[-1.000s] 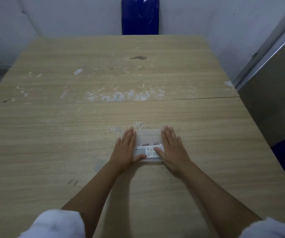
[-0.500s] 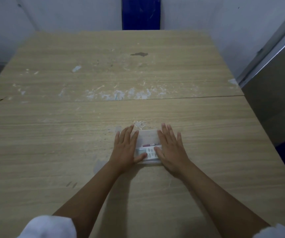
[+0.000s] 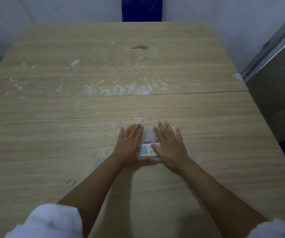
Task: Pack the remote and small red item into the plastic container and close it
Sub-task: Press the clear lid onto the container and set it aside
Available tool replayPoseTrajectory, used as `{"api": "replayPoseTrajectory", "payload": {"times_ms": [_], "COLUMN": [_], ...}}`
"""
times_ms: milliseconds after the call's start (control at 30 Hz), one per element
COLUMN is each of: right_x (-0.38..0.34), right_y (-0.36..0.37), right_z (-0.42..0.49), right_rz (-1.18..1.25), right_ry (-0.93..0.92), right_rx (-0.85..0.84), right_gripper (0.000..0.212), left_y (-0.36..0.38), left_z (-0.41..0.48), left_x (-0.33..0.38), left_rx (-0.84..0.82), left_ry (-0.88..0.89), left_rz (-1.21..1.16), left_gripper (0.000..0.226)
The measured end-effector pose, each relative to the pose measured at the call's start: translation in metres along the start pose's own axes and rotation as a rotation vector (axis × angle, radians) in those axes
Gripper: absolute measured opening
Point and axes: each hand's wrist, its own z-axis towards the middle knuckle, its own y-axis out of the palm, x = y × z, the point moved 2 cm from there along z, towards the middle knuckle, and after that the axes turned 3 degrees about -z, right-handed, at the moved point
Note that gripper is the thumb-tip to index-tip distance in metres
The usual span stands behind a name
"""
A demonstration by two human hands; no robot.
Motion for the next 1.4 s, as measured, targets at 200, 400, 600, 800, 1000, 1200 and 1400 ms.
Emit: {"api": "replayPoseTrajectory", "payload": {"times_ms": [200,400,600,800,1000,1200,1400], "right_x": [0.019,0.022,0.024,0.029,0.055,0.120,0.187], "right_y": [-0.004,0.003,0.001,-0.003,-0.024,-0.048,-0.069], "right_z": [-0.007,-0.010,-0.008,-0.006,0.006,0.032,0.058], "right_rz": [0.535,0.503,0.474,0.535,0.642,0.723,0.686], "right_ry": [0.620,0.675,0.642,0.634,0.711,0.807,0.892], "right_rx": [0.411,0.280,0.203,0.182,0.292,0.395,0.424], "right_gripper": [0.032,0.032,0.026,0.027,0.028,0.023,0.028], "left_y": [0.000,0.019,0.022,0.016,-0.002,-0.015,-0.017], "left_z": [-0.027,-0.027,-0.024,-0.024,0.005,0.072,0.145], "left_x": [0.000,0.003,0.004,0.005,0.021,0.053,0.091], "left_rx": [0.426,0.455,0.456,0.424,0.385,0.275,0.238], "left_ry": [-0.420,-0.550,-0.555,-0.588,-0.566,-0.493,-0.396], "left_rz": [-0.482,-0.551,-0.538,-0.593,-0.644,-0.753,-0.748], "left_gripper": [0.053,0.028,0.026,0.029,0.022,0.014,0.031]}}
